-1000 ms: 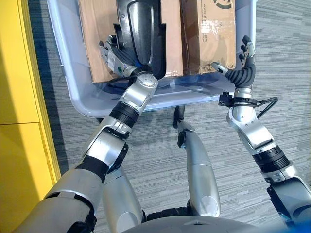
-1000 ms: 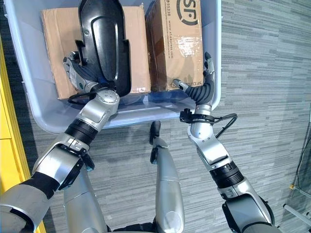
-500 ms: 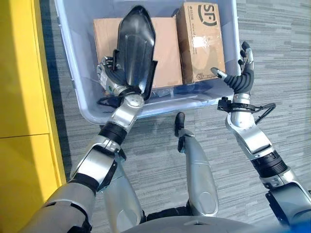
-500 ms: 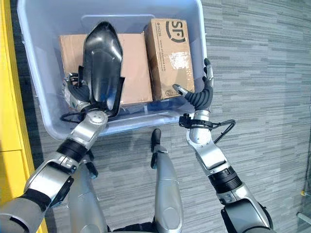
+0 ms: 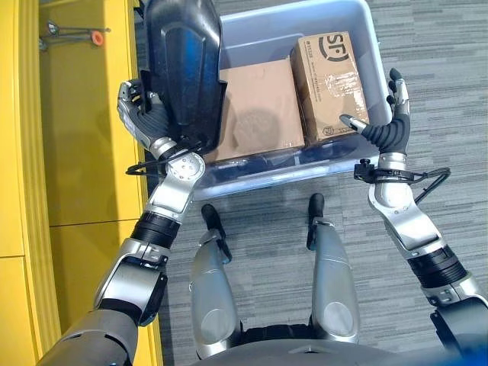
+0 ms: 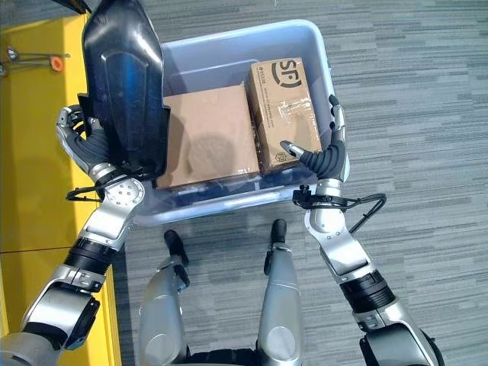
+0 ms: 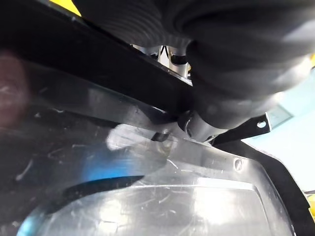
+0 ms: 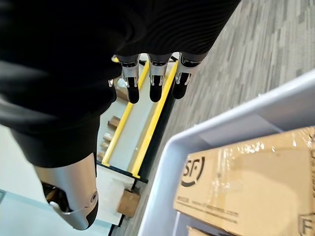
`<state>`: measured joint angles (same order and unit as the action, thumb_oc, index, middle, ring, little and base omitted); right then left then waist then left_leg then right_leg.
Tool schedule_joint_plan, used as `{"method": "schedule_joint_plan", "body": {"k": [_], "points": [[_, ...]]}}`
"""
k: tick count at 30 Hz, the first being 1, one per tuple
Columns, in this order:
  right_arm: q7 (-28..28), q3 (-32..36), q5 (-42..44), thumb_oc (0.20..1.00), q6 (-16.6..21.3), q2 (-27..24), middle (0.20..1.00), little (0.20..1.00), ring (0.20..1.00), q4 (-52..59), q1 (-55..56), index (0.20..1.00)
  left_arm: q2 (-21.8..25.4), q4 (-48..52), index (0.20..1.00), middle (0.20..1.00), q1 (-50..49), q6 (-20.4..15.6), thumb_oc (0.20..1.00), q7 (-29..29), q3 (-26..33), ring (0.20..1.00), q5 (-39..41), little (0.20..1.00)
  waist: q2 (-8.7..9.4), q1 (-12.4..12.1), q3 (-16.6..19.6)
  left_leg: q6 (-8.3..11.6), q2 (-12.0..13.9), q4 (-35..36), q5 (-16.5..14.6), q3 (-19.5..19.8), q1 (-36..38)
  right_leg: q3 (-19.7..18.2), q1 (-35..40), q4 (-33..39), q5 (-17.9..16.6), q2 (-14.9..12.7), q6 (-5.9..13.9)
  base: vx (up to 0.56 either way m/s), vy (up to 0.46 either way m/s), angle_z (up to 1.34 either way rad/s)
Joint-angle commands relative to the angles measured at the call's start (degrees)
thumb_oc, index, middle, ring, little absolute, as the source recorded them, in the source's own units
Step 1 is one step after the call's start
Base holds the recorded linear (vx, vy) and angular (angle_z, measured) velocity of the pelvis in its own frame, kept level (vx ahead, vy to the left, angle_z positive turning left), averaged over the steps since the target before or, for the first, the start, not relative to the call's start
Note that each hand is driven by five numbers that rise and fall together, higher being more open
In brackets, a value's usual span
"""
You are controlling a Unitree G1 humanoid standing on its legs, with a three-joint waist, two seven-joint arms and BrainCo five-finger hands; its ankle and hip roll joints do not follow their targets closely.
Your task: Move parts from the plastic box to the shelf.
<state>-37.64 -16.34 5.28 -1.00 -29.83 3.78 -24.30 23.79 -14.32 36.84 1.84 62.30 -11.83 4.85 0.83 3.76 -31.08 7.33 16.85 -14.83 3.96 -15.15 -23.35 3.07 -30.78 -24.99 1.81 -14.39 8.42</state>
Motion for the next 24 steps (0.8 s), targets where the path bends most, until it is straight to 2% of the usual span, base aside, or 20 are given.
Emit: {"method": "schedule_joint_plan", "body": {"k": [1,10,15,20,24], "points": [[0.0,1.3,-3.1,1.0,1.9,0.3,1.0,1.0,1.0,6.2,0.7,1.0,2.7,4.7,0.2,0.2,1.6,-3.5,0.2,-1.4,0.5,0.2,-4.0,0.2,0.69,-0.2,1.3,0.04,-1.1,-3.4,-3.5,-0.5,0.6,7.1,3.9,-2.9,6.2,5.2,-3.6,0.0,0.0,0.0],[0.0,0.0,-4.3,1.0,5.5,0.7,1.0,1.0,1.0,5.8,3.2,1.0,0.8,11.9,0.2,0.2,-6.6,-7.5,0.2,-8.3,0.6,0.2,3.5,0.2,-0.2,-2.2,1.3,0.07,-0.9,-1.3,-2.5,1.7,4.6,8.1,8.7,-2.7,7.4,5.5,-4.04,0.0,-0.034,0.03],[1.1,-0.6,-4.2,1.0,6.6,0.9,1.0,1.0,1.0,5.6,4.0,1.0,0.1,15.0,0.2,0.2,-10.6,-8.4,0.2,-10.6,0.9,0.2,6.5,0.2,-0.55,-3.6,1.3,0.48,0.0,0.9,-0.9,3.4,6.4,9.1,10.9,-3.1,8.2,5.8,-4.42,0.0,-0.115,0.16],[2.4,-1.8,-3.1,1.0,8.5,0.9,1.0,1.0,1.0,5.6,4.7,1.0,0.0,18.5,0.2,0.2,-15.2,-9.1,0.2,-11.7,2.1,0.2,7.1,0.2,-0.9,-5.8,1.3,1.28,1.6,3.1,1.4,6.0,8.1,10.5,13.1,-3.2,9.0,6.6,-5.07,0.01,-0.186,0.16],[3.2,-2.9,-2.6,1.0,8.4,1.2,1.0,1.0,1.0,5.8,4.7,1.0,0.2,20.1,0.2,0.2,-18.6,-9.1,0.2,-13.0,3.4,0.2,7.6,0.2,-0.96,-7.1,1.3,2.09,3.3,5.9,5.0,7.7,9.7,11.6,15.4,-2.9,9.4,7.1,-5.39,0.04,-0.154,0.2]]}}
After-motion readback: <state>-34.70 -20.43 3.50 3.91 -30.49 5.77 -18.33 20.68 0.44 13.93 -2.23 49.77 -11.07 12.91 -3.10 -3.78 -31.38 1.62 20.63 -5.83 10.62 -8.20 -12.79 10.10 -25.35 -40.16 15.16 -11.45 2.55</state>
